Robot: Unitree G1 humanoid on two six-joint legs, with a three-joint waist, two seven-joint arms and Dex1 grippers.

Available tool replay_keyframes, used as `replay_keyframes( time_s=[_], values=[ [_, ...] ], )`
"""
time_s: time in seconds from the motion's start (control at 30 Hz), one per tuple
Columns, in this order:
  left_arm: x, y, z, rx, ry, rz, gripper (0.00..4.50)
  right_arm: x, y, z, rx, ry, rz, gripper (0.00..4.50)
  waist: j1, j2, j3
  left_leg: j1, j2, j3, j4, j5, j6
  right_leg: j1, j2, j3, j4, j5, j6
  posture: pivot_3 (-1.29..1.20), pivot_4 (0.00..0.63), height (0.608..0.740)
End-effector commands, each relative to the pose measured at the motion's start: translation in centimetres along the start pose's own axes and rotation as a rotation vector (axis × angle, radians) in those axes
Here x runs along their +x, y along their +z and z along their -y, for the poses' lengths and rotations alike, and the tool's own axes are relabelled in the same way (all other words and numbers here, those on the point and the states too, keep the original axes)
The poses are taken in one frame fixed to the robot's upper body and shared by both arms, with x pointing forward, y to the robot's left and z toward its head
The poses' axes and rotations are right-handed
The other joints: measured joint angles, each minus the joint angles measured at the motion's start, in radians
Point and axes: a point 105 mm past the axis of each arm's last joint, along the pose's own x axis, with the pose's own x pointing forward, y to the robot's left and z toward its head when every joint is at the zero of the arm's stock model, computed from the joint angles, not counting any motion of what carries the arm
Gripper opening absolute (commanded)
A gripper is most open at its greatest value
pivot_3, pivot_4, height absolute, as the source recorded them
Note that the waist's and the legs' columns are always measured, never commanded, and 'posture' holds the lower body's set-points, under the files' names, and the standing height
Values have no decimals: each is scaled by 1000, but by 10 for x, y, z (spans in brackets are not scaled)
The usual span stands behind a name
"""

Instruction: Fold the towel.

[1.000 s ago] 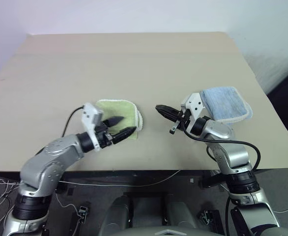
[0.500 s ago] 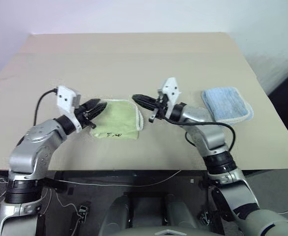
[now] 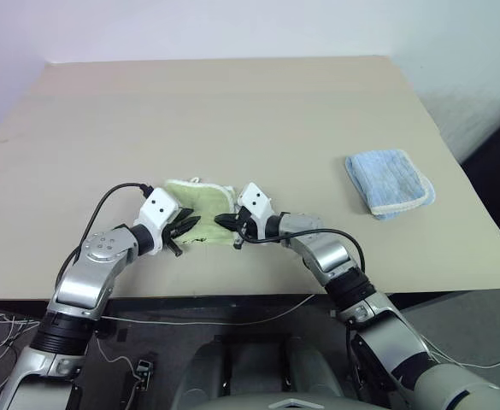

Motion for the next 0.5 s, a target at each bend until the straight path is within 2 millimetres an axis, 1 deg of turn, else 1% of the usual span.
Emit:
replay_keyframes(
  time_s=[0.03, 0.1, 0.17, 0.23, 0.3, 0.4, 0.5],
  values=[
    [-20, 31, -18, -154, 83, 182, 1071, -14, 29, 3, -57, -11, 124, 0, 1, -1, 0, -1, 0, 0, 0, 0, 0, 0, 0, 0, 0, 0, 0, 0, 150, 740],
    [-36, 45, -32, -276, 142, 277, 1071, -25, 43, 5, -92, -22, 173, 0, 2, -1, 1, -4, 0, -1, 2, 0, 0, -3, -1, 0, 1, 0, 0, 0, 150, 740],
    [-52, 49, -45, -395, 187, 331, 1071, -35, 51, 6, -127, -31, 200, 0, 2, -1, 1, -4, 0, -1, 3, 0, 0, -4, -1, 0, 2, 0, 0, 0, 150, 740],
    [-69, 47, -56, -505, 226, 348, 1071, -46, 56, 8, -138, -47, 218, 0, 2, -1, 1, -4, 0, -1, 3, 0, 0, -4, -1, 0, 2, 0, 0, 0, 150, 740],
    [-80, 36, -65, -622, 262, 327, 1071, -54, 58, 11, -140, -69, 223, 0, 2, -1, 1, -4, 0, -1, 3, 0, 0, -4, 0, 0, 2, 0, 0, 0, 150, 740],
    [-87, 26, -61, -759, 227, 304, 1648, -60, 57, 14, -144, -90, 215, 0, 2, -1, 1, -4, 0, -1, 3, 0, 0, -4, 0, 0, 2, 0, 0, 0, 150, 740],
    [-85, 17, -57, -877, 192, 290, 2614, -62, 56, 15, -140, -101, 211, 0, 5, -2, 1, -4, 0, -1, 4, 0, 0, -3, 0, -1, 2, 0, 0, 0, 150, 740]
  ],
)
